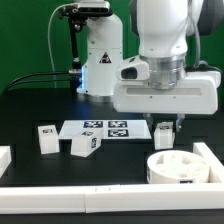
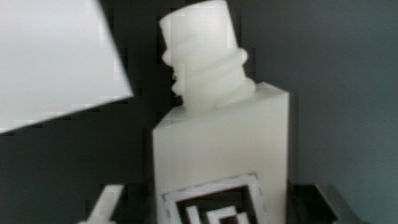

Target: Assemble stool

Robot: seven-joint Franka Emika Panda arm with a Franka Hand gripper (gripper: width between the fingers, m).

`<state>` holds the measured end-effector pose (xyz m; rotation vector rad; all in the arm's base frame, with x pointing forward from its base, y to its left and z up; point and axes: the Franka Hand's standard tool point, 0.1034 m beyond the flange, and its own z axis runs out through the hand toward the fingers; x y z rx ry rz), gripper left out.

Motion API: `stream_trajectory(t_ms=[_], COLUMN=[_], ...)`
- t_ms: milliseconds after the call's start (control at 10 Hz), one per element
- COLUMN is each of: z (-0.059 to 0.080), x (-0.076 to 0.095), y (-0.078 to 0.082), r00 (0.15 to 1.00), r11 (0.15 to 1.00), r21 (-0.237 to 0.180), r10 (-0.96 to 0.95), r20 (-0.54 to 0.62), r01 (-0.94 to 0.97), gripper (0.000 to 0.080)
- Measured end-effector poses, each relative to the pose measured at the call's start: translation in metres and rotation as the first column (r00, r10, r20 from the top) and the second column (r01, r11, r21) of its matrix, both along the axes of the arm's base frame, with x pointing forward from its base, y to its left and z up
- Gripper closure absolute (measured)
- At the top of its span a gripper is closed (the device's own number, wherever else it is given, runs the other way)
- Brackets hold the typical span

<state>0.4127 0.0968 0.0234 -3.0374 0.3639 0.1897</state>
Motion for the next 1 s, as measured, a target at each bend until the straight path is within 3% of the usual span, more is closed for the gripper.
stream_trajectory(t_ms=[400, 500, 600, 700, 800, 1000], z=[0.0, 0.002, 0.008, 0.011, 0.013, 0.013], x=[0.002, 0.004, 0.015, 0.017, 0.024, 0.036], y=[-0.006, -0.007, -0.01, -0.015, -0.023, -0.023], r00=[0.999, 1.0, 1.0, 0.997, 0.991, 0.952], r11=[0.999, 0.999, 0.999, 0.999, 0.997, 0.991], r21=[0.01, 0.02, 0.031, 0.054, 0.08, 0.132], r10=[0.036, 0.029, 0.014, 0.011, 0.027, 0.01], r20=[0.022, -0.003, -0.014, -0.082, -0.133, -0.307], r01=[-0.036, -0.029, -0.014, -0.007, -0.016, 0.032], gripper=[0.0478, 0.0277, 0.0277, 0.0189, 0.016, 0.0152])
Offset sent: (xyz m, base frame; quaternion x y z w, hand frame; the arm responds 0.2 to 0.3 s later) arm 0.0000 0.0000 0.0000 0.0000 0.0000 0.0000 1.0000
